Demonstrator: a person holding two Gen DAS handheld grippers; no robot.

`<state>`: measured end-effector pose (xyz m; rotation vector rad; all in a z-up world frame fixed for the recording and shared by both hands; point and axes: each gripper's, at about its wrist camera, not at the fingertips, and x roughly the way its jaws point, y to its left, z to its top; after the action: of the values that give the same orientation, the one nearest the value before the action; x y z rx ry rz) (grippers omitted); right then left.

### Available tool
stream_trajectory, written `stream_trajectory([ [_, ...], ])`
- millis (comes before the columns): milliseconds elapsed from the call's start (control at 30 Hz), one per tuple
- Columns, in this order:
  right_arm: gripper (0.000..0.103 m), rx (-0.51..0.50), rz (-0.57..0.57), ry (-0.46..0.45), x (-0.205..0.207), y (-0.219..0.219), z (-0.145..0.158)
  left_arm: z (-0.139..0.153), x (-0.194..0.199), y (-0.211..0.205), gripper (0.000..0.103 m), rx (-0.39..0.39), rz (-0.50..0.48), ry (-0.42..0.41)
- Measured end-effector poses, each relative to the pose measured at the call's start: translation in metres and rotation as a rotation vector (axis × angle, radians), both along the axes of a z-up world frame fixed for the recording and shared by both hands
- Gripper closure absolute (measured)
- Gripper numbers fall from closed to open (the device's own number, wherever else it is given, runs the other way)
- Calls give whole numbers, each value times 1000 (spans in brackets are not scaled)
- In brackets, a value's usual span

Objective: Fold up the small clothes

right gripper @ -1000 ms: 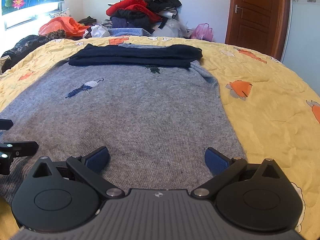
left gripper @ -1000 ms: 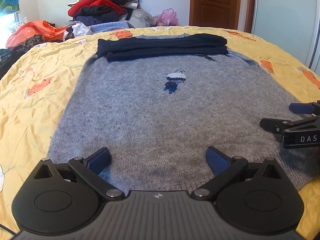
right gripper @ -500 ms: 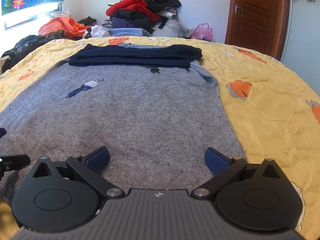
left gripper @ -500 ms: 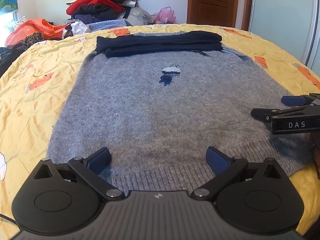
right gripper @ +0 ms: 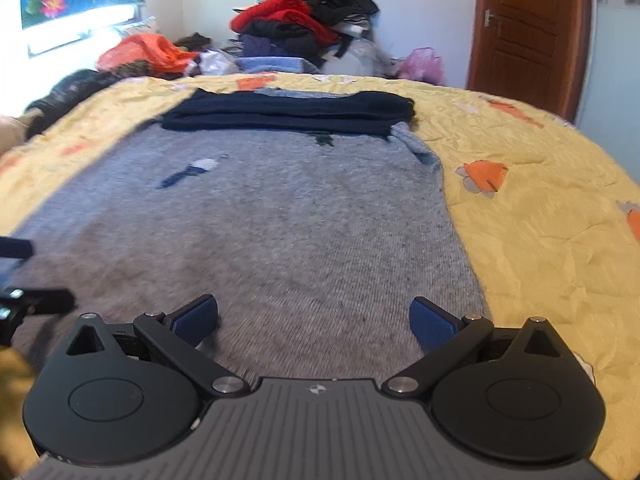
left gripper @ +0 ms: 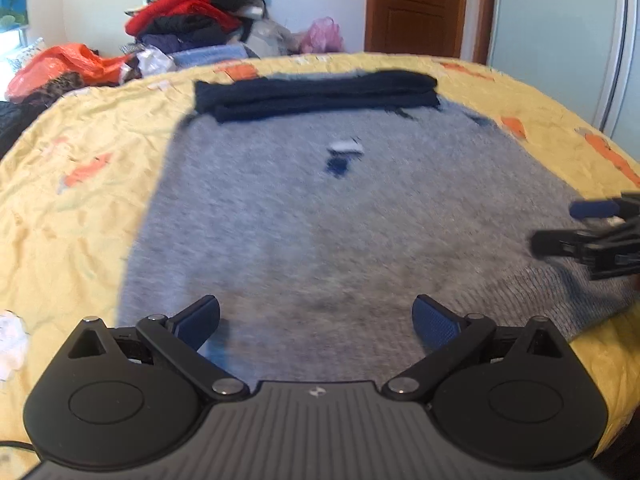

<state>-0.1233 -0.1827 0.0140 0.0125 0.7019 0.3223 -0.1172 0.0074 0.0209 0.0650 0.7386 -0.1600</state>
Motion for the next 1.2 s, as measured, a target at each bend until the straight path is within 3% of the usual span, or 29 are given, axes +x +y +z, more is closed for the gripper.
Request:
stream_trajectory([
  [100, 2, 173, 4, 70, -4, -44, 14, 10, 0, 38, 0, -62, 68, -3],
  [200, 5, 284, -71, 157, -3, -89, 20, 10, 6, 79, 0, -178, 132, 60],
  [300, 6, 373, -132, 252, 2, -122, 15, 1, 9, 114, 0, -370, 149, 136],
  [367, 7, 462, -143, 310, 2, -135, 6, 0, 7, 128, 0, -493, 134, 144],
  [500, 8, 640, -37, 427, 4, -133, -6, -12, 11, 146, 0, -810, 71, 237],
  [567, 8, 660, 27, 458, 5, -124, -9, -22, 16, 144, 0, -905, 47, 293],
  [767, 8, 727, 40, 480, 5, -127, -11, -28, 20, 151, 1, -1018, 34, 331],
  [833, 11, 734, 35, 484, 6, -130, -11, -26, 20, 152, 7, -983, 38, 343],
  [900, 12, 732, 38, 489, 7, -131, -11, -28, 21, 153, 30, -939, 52, 367],
  [1067, 20, 739, 31, 496, 10, -134, -15, -31, 21, 159, 49, -901, 63, 381],
  [1133, 31, 739, 28, 503, 10, -134, -18, -31, 21, 157, 68, -854, 64, 389],
  [1167, 35, 734, 27, 508, 10, -133, -19, -33, 21, 156, 82, -830, 72, 395],
  [1200, 42, 732, 25, 513, 10, -134, -21, -35, 20, 158, 89, -822, 81, 398],
])
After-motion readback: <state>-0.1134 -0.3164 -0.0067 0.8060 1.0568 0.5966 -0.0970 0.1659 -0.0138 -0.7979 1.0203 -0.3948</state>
